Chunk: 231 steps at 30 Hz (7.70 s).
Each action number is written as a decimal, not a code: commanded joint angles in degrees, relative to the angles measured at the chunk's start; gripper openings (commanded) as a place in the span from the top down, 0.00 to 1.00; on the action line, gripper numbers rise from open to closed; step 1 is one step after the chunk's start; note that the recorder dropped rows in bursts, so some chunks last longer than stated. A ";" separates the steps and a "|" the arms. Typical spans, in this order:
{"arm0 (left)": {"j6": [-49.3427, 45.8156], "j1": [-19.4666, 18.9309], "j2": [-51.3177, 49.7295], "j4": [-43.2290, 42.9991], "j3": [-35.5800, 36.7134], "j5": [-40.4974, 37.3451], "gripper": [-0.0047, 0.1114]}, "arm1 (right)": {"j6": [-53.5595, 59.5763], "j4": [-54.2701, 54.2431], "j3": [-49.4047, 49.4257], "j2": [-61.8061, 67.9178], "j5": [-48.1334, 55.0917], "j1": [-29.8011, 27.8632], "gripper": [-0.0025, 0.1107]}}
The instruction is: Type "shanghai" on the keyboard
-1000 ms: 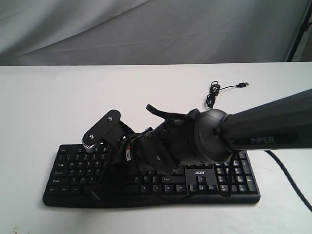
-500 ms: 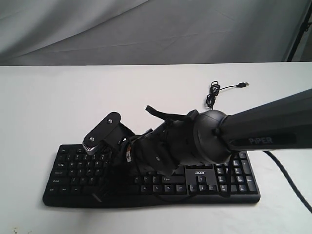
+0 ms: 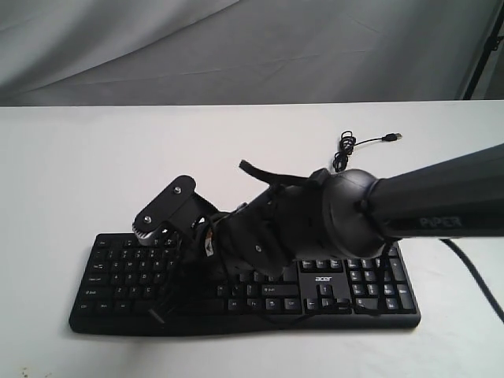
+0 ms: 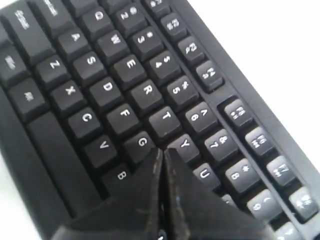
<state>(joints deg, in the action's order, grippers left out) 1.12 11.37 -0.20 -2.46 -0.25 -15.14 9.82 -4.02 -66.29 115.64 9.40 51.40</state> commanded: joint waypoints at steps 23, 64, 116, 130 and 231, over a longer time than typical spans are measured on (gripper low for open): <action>0.16 0.23 0.20 -0.04 0.25 0.28 0.96 | 1.29 0.41 -21.76 12.72 6.29 5.79 0.98; 0.16 0.23 0.20 -0.04 0.25 0.28 0.96 | -5.19 -0.09 4.86 -4.11 0.06 1.19 0.98; 0.16 0.23 0.20 -0.04 0.25 0.28 0.96 | -3.19 0.23 -5.14 3.94 2.08 1.44 0.98; 0.16 0.23 0.20 -0.04 0.25 0.28 0.96 | -2.80 0.23 -5.14 5.82 2.08 1.44 0.98; 0.16 0.23 0.20 -0.04 0.25 0.28 0.96 | -2.44 1.53 0.19 2.73 -3.21 -0.55 0.98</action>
<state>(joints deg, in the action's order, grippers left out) 1.12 11.37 -0.20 -2.46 -0.25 -15.14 6.95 -3.01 -66.24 118.19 6.27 50.94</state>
